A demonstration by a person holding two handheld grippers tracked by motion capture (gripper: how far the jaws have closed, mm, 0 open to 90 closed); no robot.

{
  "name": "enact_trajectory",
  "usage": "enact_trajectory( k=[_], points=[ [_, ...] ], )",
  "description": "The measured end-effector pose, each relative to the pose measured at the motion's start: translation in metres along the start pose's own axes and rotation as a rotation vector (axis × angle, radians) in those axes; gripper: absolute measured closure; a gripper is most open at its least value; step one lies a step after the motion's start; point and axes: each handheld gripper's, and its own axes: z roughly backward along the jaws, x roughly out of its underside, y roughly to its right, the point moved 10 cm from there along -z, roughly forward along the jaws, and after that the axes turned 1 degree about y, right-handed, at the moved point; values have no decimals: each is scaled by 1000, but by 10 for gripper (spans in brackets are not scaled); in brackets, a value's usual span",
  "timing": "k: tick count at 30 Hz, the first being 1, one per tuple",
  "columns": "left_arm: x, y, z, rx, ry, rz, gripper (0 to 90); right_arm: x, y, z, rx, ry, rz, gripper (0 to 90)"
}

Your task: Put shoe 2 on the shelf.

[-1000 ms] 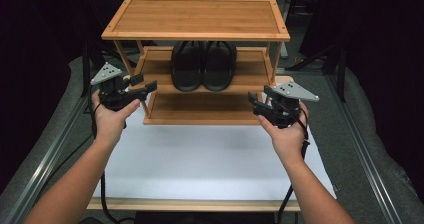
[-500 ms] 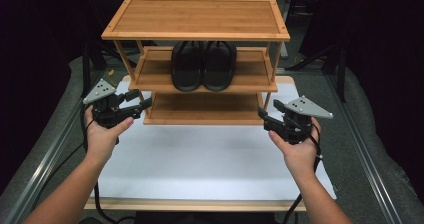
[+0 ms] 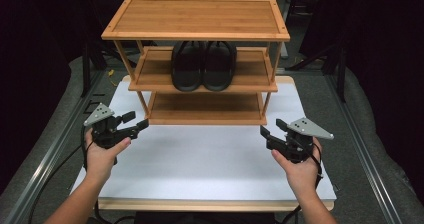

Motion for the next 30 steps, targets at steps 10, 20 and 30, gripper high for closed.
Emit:
enact_trajectory(
  k=[10, 20, 30],
  points=[
    [39, -17, 13, -50, -9, 44, 358, 35, 7, 3, 60, -27, 14, 399],
    [71, -17, -2, -78, -72, -48, 351, 71, 14, 0, 89, -64, -17, 399],
    [97, -16, -19, -37, -137, -44, 352, 109, 17, -14, 96, -125, 13, 401]
  ],
)
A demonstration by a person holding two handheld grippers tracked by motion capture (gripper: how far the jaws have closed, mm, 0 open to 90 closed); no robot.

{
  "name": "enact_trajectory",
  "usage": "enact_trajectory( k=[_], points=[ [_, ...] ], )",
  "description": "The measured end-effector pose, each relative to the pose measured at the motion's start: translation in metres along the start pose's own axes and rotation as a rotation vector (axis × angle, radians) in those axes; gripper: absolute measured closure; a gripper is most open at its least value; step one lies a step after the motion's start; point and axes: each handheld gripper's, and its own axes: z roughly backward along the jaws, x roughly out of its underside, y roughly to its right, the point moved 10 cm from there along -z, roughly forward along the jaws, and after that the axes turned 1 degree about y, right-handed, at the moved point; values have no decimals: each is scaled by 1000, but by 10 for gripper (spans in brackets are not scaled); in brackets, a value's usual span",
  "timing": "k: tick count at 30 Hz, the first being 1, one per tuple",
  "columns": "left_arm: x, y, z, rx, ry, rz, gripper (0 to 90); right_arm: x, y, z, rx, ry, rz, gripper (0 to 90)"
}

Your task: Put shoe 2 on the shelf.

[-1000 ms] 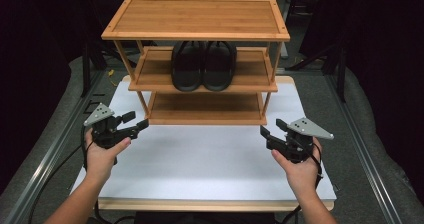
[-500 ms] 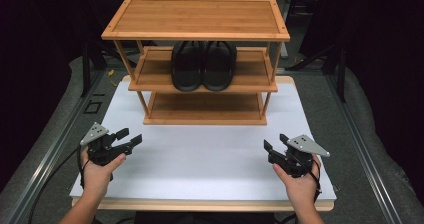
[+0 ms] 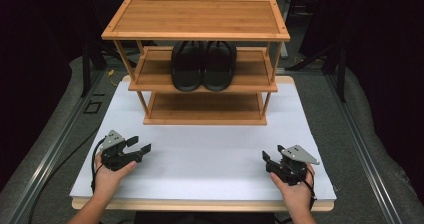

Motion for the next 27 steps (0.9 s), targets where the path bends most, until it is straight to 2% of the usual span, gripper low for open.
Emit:
enact_trajectory(
  k=[3, 4, 9, 14, 19, 27],
  points=[
    [5, 0, -5, 0, -21, -10, 352, 9, -4, -7, -5, -26, 45, 405],
    [7, 0, -6, 5, -26, -8, 352, 12, -5, -8, -11, -46, 44, 405],
    [15, 2, -10, 15, -59, -34, 352, 16, -13, -17, -40, -66, 54, 405],
    [19, 3, -16, 14, -82, -57, 352, 20, -21, -22, -50, -97, 114, 405],
    [22, 4, -19, 17, -98, -78, 346, 22, -22, -23, -57, -105, 120, 406],
    [23, 6, -21, 21, -108, -93, 340, 22, -21, -24, -65, -109, 95, 405]
  ],
)
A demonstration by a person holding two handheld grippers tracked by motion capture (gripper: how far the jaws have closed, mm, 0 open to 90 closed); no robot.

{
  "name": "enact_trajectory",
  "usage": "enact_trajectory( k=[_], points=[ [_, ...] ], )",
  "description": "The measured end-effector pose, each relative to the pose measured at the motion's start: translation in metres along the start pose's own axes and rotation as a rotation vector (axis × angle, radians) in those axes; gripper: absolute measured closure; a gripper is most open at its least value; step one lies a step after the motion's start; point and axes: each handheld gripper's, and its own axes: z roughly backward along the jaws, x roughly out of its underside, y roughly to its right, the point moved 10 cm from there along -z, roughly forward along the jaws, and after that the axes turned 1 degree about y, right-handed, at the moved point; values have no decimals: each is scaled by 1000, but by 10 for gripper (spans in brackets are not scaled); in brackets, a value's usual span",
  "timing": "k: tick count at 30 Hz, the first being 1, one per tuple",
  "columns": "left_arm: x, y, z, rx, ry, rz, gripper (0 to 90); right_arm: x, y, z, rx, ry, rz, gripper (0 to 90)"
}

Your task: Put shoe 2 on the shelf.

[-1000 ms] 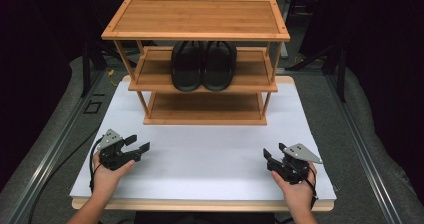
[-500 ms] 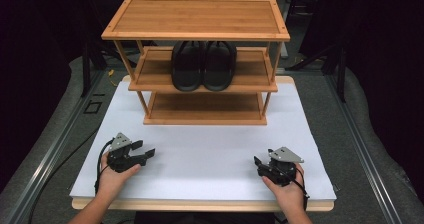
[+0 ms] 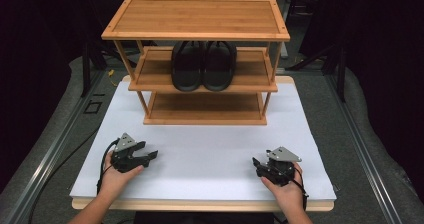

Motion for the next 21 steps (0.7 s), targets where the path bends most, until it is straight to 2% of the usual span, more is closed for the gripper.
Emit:
enact_trajectory(
  k=[6, 14, 15, 17, 21],
  points=[
    [0, 0, 0, -1, -2, -4, 339, -1, 5, 2, 8, 5, -19, 405],
    [0, -3, 1, -4, 2, 6, 339, 2, 18, 4, 20, 14, -103, 404],
    [0, -3, 1, -6, 4, 9, 337, 3, 20, 5, 19, 1, -109, 404],
    [0, -4, 2, -7, 5, 15, 337, 4, 24, 4, 34, 2, -122, 403],
    [0, -6, 3, -16, 4, 20, 330, 5, 28, 5, 35, 5, -145, 398]
  ],
)
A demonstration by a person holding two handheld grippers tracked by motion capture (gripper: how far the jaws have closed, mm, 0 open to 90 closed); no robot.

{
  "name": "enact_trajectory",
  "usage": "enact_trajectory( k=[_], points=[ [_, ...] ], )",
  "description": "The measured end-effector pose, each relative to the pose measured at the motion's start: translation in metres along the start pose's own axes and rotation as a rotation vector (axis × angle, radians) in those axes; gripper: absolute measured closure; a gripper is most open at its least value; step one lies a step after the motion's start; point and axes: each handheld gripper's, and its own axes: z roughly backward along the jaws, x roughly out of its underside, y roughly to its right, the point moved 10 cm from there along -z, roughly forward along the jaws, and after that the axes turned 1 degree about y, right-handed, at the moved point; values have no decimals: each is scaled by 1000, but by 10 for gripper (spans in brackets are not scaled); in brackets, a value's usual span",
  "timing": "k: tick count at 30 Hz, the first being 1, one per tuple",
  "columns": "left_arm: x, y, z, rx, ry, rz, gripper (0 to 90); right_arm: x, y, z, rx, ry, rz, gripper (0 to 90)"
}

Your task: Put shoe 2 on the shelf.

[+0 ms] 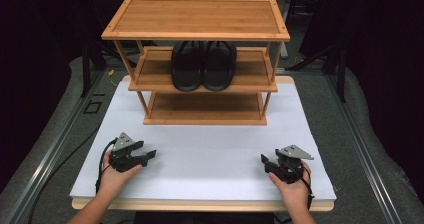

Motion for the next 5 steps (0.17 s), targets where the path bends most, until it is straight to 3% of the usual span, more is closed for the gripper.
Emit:
enact_trajectory(
  k=[5],
  points=[
    [-1, -6, 1, -18, 9, 22, 300, 0, 4, 0, 13, 5, -8, 383]
  ],
)
